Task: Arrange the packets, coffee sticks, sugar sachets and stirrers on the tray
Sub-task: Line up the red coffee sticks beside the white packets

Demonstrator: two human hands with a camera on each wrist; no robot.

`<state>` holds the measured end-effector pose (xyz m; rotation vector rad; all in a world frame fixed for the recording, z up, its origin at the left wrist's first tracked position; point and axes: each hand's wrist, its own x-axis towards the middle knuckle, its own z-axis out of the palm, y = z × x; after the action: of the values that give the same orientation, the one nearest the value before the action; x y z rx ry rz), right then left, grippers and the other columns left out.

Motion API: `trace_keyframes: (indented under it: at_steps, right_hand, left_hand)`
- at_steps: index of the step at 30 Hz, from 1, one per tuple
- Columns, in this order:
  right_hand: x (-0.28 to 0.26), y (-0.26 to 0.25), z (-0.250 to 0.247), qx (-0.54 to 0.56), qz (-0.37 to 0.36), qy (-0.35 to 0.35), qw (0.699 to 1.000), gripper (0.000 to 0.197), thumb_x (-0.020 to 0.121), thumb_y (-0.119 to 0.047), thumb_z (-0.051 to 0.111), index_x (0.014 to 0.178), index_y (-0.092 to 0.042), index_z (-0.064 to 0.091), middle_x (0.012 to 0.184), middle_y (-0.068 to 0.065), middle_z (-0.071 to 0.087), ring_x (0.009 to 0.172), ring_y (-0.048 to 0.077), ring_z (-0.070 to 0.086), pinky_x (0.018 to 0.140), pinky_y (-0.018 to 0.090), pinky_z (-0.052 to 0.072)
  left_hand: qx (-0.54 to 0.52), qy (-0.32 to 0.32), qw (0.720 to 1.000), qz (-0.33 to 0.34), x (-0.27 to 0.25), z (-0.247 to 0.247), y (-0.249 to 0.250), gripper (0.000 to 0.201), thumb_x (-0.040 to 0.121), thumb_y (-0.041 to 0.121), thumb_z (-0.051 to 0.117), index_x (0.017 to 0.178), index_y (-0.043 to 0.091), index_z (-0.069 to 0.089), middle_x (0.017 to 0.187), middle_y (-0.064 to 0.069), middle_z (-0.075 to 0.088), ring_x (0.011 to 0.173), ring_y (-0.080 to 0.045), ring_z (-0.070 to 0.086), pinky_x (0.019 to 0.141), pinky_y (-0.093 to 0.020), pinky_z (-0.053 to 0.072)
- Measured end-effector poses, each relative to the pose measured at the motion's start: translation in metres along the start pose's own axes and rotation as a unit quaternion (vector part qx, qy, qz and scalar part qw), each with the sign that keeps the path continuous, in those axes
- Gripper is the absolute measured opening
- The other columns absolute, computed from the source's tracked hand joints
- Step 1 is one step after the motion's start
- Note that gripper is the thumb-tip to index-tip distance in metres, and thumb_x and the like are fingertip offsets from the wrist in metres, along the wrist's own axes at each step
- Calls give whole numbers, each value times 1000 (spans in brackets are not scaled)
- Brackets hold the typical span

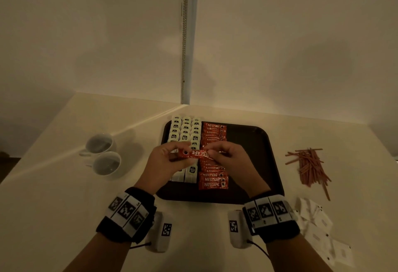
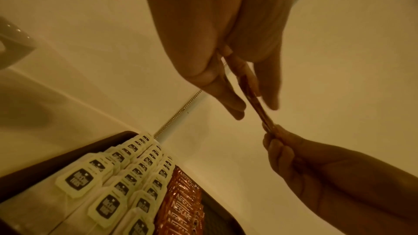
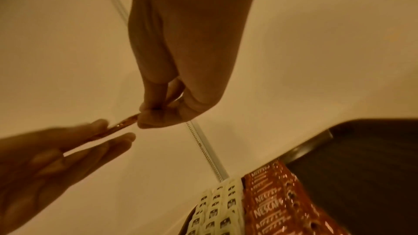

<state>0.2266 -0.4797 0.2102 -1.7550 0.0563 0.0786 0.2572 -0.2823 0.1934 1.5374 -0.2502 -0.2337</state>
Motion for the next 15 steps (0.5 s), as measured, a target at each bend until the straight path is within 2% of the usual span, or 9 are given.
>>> trace_keyframes:
  at_steps: [2, 3, 6, 9, 13, 15]
  right_hand:
    - [1, 0, -2, -38, -40, 19, 998, 15, 88, -9, 59, 97, -18, 68, 98, -1, 66, 87, 11, 66, 72, 19, 54]
    - [2, 1, -1, -50, -55, 24, 997, 16, 88, -9, 60, 97, -18, 68, 99, -3, 66, 88, 8, 65, 72, 18, 53]
    - [4, 2, 2, -81, -97, 18, 992, 17, 86, -13, 63, 100, -21, 68, 102, -6, 67, 96, 8, 64, 81, 24, 54]
    - [1, 1, 8, -110, -141, 17, 984, 20, 84, -13, 66, 101, -23, 67, 99, -8, 68, 94, 7, 64, 84, 24, 53]
    - [-1, -8, 8, -91, -96, -7, 991, 9, 81, -17, 70, 89, -14, 67, 84, -4, 68, 79, 4, 64, 74, 16, 52]
    - [-2, -15, 3, -117, -61, -39, 991, 13, 79, -17, 72, 88, -14, 64, 80, -6, 67, 75, 0, 63, 69, 11, 49]
  left_hand:
    - [-20, -1, 1000, -1, 0, 3, 2, 24, 74, -4, 73, 94, 10, 70, 107, -5, 70, 102, -17, 66, 78, -25, 56]
    - [-25, 13, 1000, 2, 0, 6, 3, 21, 76, -4, 72, 94, 7, 70, 105, -8, 70, 102, -19, 66, 77, -24, 55]
    - [-22, 58, 998, 6, 1, 12, 4, 18, 79, -5, 68, 88, 10, 73, 97, -9, 73, 95, -23, 68, 75, -23, 55]
    - [-11, 54, 998, 17, 0, 14, 7, 17, 80, -3, 69, 90, 9, 72, 96, -7, 73, 92, -18, 69, 77, -23, 55]
    - [-39, 61, 997, -3, -2, 19, 9, 16, 79, -2, 70, 92, 8, 70, 88, -7, 74, 83, -14, 70, 70, -19, 54]
    - [-43, 52, 997, -30, -2, 22, 8, 20, 80, -3, 69, 98, 5, 68, 87, -8, 73, 81, -14, 69, 68, -18, 53]
